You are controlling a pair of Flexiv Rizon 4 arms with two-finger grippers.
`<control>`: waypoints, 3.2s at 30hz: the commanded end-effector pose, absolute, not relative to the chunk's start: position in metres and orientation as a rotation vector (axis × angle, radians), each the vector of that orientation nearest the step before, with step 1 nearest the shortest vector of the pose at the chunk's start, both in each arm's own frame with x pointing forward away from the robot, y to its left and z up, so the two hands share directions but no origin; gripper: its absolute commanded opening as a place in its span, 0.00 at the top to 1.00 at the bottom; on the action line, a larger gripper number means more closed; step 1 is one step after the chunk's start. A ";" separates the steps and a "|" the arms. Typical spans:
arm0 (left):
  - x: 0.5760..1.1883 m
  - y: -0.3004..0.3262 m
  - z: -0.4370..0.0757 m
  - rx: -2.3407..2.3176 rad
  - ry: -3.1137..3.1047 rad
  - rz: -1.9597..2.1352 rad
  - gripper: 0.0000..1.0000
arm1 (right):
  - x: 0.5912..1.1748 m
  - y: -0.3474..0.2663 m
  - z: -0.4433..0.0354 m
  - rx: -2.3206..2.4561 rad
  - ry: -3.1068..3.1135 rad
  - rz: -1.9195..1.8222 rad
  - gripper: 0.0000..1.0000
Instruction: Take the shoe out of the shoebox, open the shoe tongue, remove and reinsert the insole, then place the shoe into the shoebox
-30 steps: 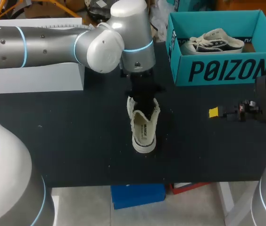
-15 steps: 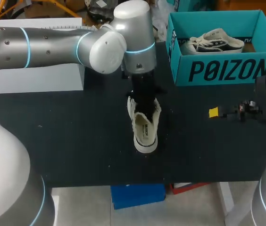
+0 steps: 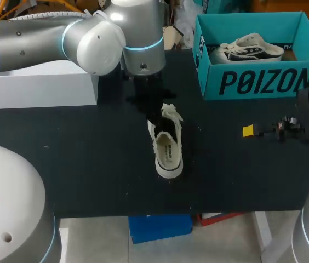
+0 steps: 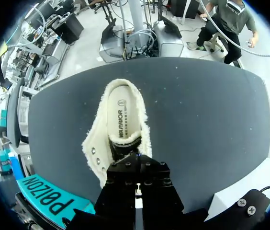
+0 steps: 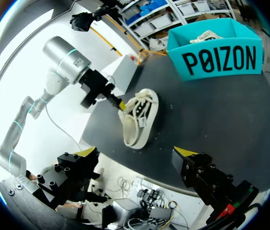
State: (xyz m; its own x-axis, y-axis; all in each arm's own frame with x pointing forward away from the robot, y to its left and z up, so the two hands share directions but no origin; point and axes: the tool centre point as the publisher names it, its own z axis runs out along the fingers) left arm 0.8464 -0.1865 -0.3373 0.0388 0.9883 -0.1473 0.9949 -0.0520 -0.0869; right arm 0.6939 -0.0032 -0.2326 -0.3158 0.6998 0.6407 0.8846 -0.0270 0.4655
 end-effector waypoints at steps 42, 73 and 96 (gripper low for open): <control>0.833 -0.162 -0.410 2.117 2.252 -0.127 0.64 | 0.694 -0.002 -0.233 -1.693 -2.028 -1.257 0.00; 0.840 -0.168 -0.332 2.031 2.119 -0.061 1.00 | 0.694 -0.002 -0.233 -1.693 -2.028 -1.257 0.00; 0.896 -0.034 -0.144 0.791 2.090 -0.182 1.00 | 0.694 -0.002 -0.233 -1.693 -2.028 -1.257 0.00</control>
